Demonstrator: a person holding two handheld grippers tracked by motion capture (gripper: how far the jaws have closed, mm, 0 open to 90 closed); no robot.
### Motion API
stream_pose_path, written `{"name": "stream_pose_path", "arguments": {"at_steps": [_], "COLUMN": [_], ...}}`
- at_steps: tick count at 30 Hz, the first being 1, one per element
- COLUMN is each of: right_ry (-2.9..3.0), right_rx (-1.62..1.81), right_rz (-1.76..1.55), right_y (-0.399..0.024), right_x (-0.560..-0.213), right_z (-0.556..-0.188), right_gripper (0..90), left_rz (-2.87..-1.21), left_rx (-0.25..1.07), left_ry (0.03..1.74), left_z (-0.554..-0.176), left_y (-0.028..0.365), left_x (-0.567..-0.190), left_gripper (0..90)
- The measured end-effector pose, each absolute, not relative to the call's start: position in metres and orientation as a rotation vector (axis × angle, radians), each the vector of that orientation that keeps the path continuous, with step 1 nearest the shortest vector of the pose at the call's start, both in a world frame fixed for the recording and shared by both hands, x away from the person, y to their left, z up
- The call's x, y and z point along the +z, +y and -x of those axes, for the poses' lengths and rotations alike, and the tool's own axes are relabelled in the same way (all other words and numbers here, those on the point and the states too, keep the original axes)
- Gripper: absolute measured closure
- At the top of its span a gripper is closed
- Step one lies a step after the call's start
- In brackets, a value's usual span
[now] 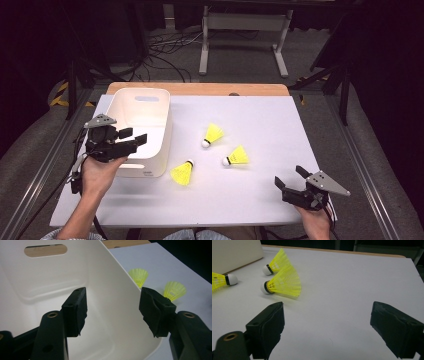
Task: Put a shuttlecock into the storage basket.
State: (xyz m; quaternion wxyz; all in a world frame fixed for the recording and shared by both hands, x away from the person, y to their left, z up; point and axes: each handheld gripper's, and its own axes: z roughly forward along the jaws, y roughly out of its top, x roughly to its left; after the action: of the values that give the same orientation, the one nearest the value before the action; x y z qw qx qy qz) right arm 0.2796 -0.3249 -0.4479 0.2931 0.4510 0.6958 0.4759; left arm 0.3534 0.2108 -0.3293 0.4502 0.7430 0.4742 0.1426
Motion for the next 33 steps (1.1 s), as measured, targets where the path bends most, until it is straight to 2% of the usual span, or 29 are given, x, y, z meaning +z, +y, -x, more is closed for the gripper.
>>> {"name": "stream_pose_path", "arguments": {"at_steps": [33], "right_ry": [1.858], "right_rx": [1.266], "right_rz": [-1.198], "right_y": [-0.325], "right_x": [-0.448], "right_z": [-0.28], "right_gripper": [12.8], "left_rz": [-1.934], "left_rx": [0.284], "left_ry": [1.077], "left_z": [-0.354], "left_y": [0.166], "left_x": [-0.324], "left_gripper": [38.5]}}
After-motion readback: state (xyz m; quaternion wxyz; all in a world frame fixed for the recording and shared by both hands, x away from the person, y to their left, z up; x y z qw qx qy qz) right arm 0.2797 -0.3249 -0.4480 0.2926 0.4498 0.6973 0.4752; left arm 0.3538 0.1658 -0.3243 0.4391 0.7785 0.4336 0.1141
